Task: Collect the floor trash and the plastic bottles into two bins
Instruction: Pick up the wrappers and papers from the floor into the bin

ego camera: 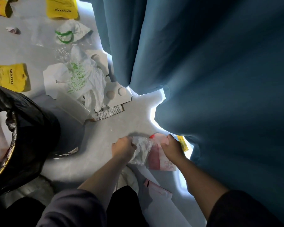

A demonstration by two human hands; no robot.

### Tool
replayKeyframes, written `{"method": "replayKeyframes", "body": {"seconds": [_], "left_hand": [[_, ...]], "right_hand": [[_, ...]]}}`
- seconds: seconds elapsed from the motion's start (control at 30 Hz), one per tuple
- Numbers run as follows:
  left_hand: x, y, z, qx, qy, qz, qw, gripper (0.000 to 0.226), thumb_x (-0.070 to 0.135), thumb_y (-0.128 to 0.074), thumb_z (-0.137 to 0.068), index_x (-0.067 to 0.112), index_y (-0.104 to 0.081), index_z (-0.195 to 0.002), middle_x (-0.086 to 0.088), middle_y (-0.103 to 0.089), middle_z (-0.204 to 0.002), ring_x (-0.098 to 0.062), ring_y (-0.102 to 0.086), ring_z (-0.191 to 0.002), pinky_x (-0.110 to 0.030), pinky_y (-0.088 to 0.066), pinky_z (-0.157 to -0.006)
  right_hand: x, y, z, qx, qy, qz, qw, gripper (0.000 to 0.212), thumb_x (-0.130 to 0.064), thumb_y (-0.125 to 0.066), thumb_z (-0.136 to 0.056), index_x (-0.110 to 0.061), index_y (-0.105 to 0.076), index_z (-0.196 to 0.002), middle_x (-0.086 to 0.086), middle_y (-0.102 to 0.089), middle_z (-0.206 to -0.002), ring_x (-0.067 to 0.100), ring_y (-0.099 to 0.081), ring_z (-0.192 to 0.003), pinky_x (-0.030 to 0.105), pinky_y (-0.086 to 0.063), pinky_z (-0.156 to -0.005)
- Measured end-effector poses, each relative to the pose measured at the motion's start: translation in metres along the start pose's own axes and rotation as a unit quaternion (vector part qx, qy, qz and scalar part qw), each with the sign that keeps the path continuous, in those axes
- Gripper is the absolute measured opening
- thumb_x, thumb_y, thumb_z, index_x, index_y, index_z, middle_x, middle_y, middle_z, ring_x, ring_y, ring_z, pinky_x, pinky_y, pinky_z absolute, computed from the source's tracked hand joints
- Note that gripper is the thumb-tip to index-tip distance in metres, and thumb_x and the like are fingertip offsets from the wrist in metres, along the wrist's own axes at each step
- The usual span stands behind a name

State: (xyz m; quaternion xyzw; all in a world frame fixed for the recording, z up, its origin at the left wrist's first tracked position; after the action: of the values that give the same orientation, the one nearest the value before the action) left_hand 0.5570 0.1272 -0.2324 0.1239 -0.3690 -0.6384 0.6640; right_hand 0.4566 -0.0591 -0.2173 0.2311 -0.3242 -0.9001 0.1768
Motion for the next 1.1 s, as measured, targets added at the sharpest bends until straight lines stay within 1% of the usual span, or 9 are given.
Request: {"method": "replayKeyframes", "body": {"seconds": [0.13,0.3,0.43,0.6,0.7,0.77,0.93,1.0,1.1], "left_hand": [[-0.014,0.024,0.001,-0.002,0.023,0.029,0.999,0.01,0.021,-0.051,-0.087,0.017,-0.06,-0.084,-0.008,-0.067,-0.092,-0.027,-0.06,-0.086,-0.031,-0.044,-0.071],[-0.016,0.049,0.008,-0.005,0.021,0.051,0.998,0.014,0.016,-0.047,-0.084,0.019,-0.053,-0.071,-0.007,-0.064,-0.086,-0.025,-0.054,-0.077,-0.027,-0.039,-0.061],[-0.012,0.076,0.017,0.008,-0.007,0.059,0.998,0.023,0.013,-0.049,-0.08,0.017,-0.044,-0.058,-0.01,-0.065,-0.084,-0.029,-0.056,-0.079,-0.026,-0.037,-0.061],[0.008,0.143,0.044,0.068,-0.087,0.015,0.994,0.026,0.013,-0.048,-0.082,0.016,-0.036,-0.058,-0.017,-0.064,-0.089,-0.036,-0.059,-0.087,-0.03,-0.04,-0.064],[0.018,0.195,0.073,0.098,-0.132,-0.012,0.986,0.023,0.014,-0.049,-0.083,0.017,-0.04,-0.063,-0.017,-0.062,-0.088,-0.037,-0.057,-0.084,-0.03,-0.038,-0.062],[0.022,0.238,0.098,0.133,-0.16,-0.027,0.978,0.018,0.014,-0.05,-0.084,0.014,-0.043,-0.068,-0.015,-0.059,-0.083,-0.036,-0.057,-0.083,-0.03,-0.038,-0.063],[-0.011,0.35,0.181,0.282,-0.195,-0.059,0.938,0.018,0.014,-0.053,-0.081,0.011,-0.04,-0.069,-0.01,-0.049,-0.066,-0.034,-0.049,-0.068,-0.033,-0.036,-0.055],[-0.042,0.38,0.211,0.332,-0.185,-0.068,0.922,0.022,0.013,-0.055,-0.081,0.01,-0.037,-0.067,-0.01,-0.045,-0.06,-0.035,-0.046,-0.061,-0.038,-0.038,-0.053],[-0.1,0.41,0.242,0.397,-0.137,-0.051,0.906,0.028,0.013,-0.058,-0.079,0.011,-0.035,-0.063,-0.007,-0.039,-0.053,-0.034,-0.041,-0.054,-0.038,-0.037,-0.05]], "right_hand": [[-0.003,0.008,0.006,0.007,-0.019,-0.002,1.0,0.012,-0.015,-0.048,-0.088,-0.013,-0.041,-0.079,0.0,-0.046,-0.068,0.026,-0.047,-0.069,0.029,-0.029,-0.051],[-0.025,0.022,0.017,0.031,0.009,0.0,0.999,0.034,-0.013,-0.052,-0.086,-0.019,-0.028,-0.062,-0.002,-0.036,-0.06,0.024,-0.037,-0.065,0.03,-0.023,-0.048],[-0.043,0.031,0.033,0.044,0.029,-0.002,0.999,0.036,-0.012,-0.054,-0.082,-0.017,-0.026,-0.06,-0.001,-0.033,-0.056,0.023,-0.035,-0.061,0.033,-0.023,-0.05],[-0.087,0.054,0.06,0.058,0.069,-0.047,0.995,0.02,-0.012,-0.057,-0.082,-0.006,-0.044,-0.067,0.009,-0.047,-0.064,0.022,-0.043,-0.057,0.025,-0.033,-0.044],[-0.126,0.081,0.081,0.106,0.11,-0.053,0.987,0.022,-0.016,-0.059,-0.081,0.003,-0.051,-0.074,0.019,-0.056,-0.069,0.024,-0.045,-0.062,0.03,-0.038,-0.051],[-0.161,0.098,0.102,0.132,0.149,-0.054,0.979,0.022,-0.015,-0.059,-0.081,0.004,-0.05,-0.076,0.022,-0.053,-0.068,0.022,-0.04,-0.06,0.019,-0.03,-0.044],[-0.267,0.12,0.173,0.165,0.27,-0.116,0.941,0.025,-0.012,-0.055,-0.083,0.002,-0.038,-0.069,0.011,-0.037,-0.059,0.013,-0.031,-0.049,0.017,-0.029,-0.04],[-0.314,0.115,0.204,0.171,0.33,-0.121,0.921,0.027,-0.012,-0.055,-0.082,-0.006,-0.035,-0.065,0.002,-0.032,-0.054,0.015,-0.027,-0.05,0.018,-0.029,-0.044],[-0.377,0.097,0.243,0.161,0.408,-0.141,0.887,0.032,-0.013,-0.056,-0.081,-0.013,-0.032,-0.06,0.001,-0.031,-0.052,0.015,-0.029,-0.052,0.025,-0.026,-0.05]]}}
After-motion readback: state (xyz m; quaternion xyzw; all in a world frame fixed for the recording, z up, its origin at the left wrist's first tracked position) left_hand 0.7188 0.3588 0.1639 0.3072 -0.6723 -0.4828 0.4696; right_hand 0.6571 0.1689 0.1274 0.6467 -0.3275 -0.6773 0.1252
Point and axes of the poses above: each hand's wrist, its own z-axis away from the middle knuckle, its own y-axis out of the back of the hand, x = y × z, the point moved 9 cm from there along -z, towards the middle knuckle
